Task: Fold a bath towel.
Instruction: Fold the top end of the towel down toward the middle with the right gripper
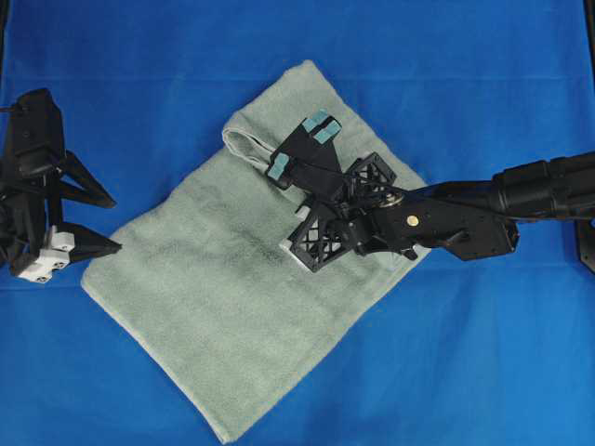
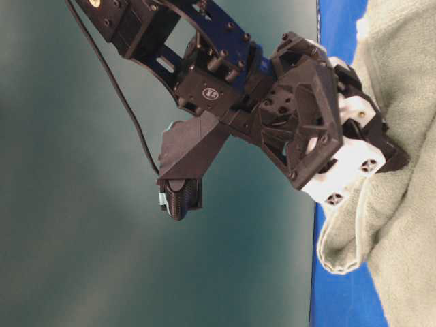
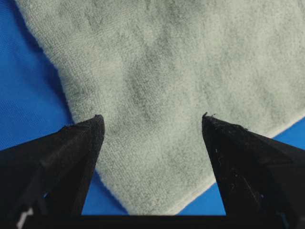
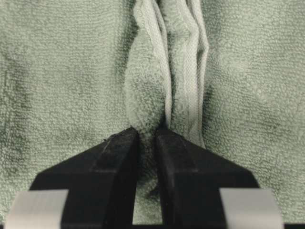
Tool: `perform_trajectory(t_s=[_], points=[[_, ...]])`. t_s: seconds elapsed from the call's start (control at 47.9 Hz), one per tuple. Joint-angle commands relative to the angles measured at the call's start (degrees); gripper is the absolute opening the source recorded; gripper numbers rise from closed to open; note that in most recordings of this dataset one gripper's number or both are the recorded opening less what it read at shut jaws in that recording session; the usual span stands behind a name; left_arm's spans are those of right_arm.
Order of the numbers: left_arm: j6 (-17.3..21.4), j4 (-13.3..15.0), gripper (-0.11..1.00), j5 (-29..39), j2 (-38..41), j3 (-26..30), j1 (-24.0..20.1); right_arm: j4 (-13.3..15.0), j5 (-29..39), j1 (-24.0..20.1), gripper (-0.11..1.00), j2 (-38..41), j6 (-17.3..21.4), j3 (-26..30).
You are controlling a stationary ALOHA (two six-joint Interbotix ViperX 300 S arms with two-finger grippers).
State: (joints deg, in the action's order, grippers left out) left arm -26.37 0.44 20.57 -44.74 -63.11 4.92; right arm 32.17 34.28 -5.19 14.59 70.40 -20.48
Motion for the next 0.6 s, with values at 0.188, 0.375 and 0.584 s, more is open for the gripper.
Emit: perform_trajectory(t_s=[0.188, 0.375, 0.584], points=[[2.99, -0.18, 0.77, -0.62, 0.26, 1.41, -0.18, 0.35, -1.67, -0.97, 0.16, -1.05, 0.00, 1.23], [3.25, -0.18, 0.77, -0.70, 0.26, 1.41, -0.09, 1.14, -1.76, -0.97, 0.23, -1.05, 0.09, 1.58], [3.52, -0.18, 0.77, -0.79, 0.26, 1.41, -0.09, 3.08, -1.49, -2.37, 0.68, -4.48, 0.00, 2.11]])
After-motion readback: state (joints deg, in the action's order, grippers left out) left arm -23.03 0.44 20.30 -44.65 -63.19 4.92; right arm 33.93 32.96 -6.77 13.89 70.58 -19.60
